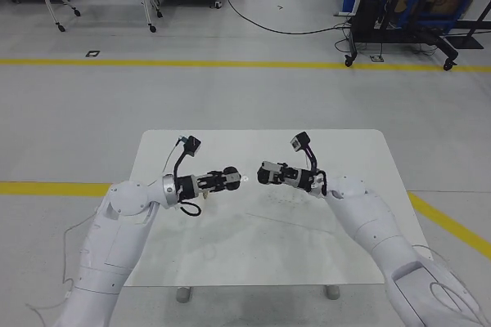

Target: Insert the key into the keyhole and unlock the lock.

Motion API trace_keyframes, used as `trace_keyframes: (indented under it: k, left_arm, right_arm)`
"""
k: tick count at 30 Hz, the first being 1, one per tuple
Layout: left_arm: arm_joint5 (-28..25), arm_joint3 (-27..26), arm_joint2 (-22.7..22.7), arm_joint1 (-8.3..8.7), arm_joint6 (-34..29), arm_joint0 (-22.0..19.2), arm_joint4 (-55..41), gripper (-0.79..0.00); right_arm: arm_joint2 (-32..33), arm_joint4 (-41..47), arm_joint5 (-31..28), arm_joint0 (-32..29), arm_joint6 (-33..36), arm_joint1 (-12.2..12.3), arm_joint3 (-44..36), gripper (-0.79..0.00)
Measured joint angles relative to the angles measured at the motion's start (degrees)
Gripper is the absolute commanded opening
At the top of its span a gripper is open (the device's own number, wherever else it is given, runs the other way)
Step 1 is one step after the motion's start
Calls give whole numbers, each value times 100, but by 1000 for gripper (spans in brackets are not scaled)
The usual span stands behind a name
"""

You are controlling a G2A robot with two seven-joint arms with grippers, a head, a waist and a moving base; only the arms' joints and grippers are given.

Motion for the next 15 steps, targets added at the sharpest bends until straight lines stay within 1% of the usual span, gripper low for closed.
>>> trace_keyframes:
  k: [5, 8, 15]
  left_arm:
    - [-109, 23, 65, 29, -62, -48, 44, -785]
    - [-102, 43, 89, 54, -124, -73, 95, -785]
    - [-123, 18, 235, 90, -143, -92, 295, -785]
  right_arm:
    - [34, 369, 478, -125, 480, 112, -408, -409]
    - [-4, 423, 539, -121, 540, 128, -425, -456]
    - [-209, 453, 603, -70, 604, 100, -369, -474]
